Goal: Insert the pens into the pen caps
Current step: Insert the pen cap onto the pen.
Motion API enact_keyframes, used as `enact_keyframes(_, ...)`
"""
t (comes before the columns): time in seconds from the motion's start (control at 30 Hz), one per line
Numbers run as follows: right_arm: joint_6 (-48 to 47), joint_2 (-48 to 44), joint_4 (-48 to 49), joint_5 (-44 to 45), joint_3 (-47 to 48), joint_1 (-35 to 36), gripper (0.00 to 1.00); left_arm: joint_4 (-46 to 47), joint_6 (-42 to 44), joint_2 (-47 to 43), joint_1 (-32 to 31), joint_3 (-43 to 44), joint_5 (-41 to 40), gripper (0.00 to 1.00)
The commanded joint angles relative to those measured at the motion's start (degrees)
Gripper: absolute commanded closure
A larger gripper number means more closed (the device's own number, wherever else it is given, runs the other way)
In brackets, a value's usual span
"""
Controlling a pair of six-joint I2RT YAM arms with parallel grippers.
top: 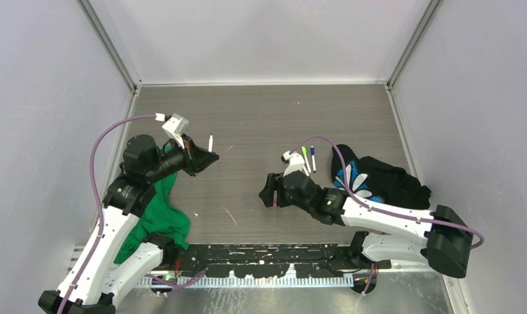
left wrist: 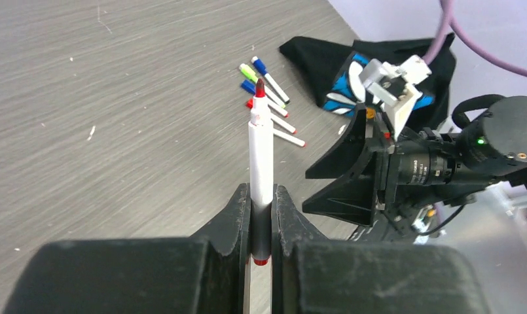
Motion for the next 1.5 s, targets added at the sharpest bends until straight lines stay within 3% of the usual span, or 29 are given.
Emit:
enact_keyframes(0.0,6.0,3.0,2.7,-1.0,-2.5,1.6,0.28,0.8,10.9,-2.2,0.3,-0.8,-0.1,1.00)
enact_keyframes(0.37,14.9,14.3,5.4,7.4,-3.0,6.0,0.28,-1.3,14.4,-4.7,-1.0,-3.6,-5.7,1.00)
enact_keyframes(1.0,14.2,19.3,5.6,11.8,-1.4,5.6,0.27,-2.1,14.6,-4.1,-2.5,-3.4,-6.2,1.00)
enact_keyframes(1.47,9.5,26.6,7.6,12.4,4.9,3.7,0.27,-2.4,15.0,-5.8,-3.3,-3.9,-7.1,1.00)
